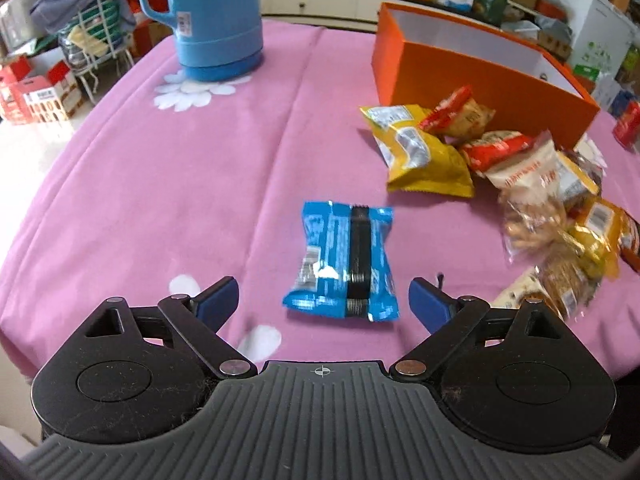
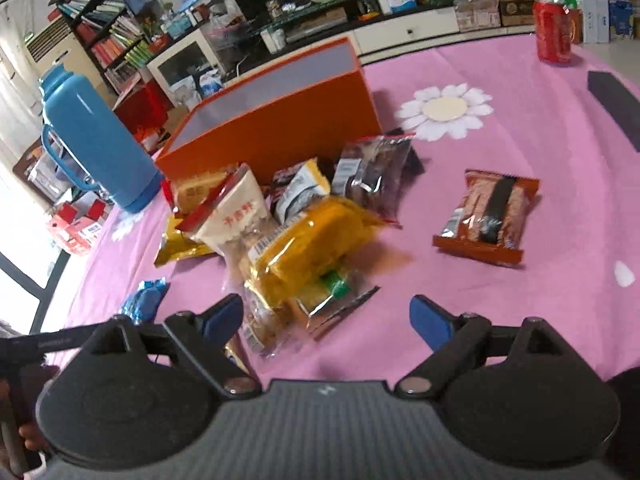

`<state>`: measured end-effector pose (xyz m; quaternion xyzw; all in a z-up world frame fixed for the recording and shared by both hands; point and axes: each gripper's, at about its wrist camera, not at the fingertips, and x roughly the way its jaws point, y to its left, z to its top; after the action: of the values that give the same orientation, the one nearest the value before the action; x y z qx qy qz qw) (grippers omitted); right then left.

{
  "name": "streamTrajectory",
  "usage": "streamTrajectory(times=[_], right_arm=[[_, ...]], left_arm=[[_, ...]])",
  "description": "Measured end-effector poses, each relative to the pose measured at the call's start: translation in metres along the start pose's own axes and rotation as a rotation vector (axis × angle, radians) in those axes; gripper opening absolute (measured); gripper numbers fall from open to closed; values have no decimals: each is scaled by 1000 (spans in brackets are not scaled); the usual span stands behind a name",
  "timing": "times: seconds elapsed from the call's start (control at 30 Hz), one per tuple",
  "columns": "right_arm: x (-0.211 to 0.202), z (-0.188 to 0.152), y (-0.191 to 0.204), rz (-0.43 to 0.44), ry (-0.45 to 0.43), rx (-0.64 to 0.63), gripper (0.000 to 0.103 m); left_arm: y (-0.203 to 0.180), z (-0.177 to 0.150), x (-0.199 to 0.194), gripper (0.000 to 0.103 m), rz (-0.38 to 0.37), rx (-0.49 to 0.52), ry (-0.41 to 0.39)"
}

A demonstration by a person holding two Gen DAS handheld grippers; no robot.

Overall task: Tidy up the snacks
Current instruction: 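Move both tools back over the snack pile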

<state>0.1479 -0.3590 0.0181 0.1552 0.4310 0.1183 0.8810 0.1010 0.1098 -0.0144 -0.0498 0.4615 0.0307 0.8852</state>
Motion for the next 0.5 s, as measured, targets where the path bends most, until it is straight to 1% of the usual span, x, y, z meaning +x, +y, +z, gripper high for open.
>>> streamTrajectory(times=[0.07, 0.13, 0.17, 0.2, 0.3, 0.4, 0.47, 0.5], right_arm=[[-6, 0, -1, -8, -10, -4, 91], [-13, 0, -3, -23, -20, -19, 91], [-14, 2, -4, -29, -17, -25, 91], [-15, 0, -2, -28, -11, -29, 91], [-8, -7, 2, -7, 25, -56, 91], [4, -14, 2, -20, 66, -49, 91], [6, -14, -4, -19, 66, -33, 91], [4, -13, -8, -30, 58, -23, 91]], left_arm=[[-4, 6, 7, 75, -11, 9, 6], [-9, 10, 16, 74, 5, 15, 13], [-11, 10, 16, 73, 10, 11, 13], [-11, 12, 14, 73, -1, 3, 7], [-18, 8, -1, 74, -103, -23, -3], [-42, -3, -9, 74, -222, -4, 46], [-62, -10, -8, 75, -269, 18, 84], [-74, -13, -5, 75, -276, 21, 104]])
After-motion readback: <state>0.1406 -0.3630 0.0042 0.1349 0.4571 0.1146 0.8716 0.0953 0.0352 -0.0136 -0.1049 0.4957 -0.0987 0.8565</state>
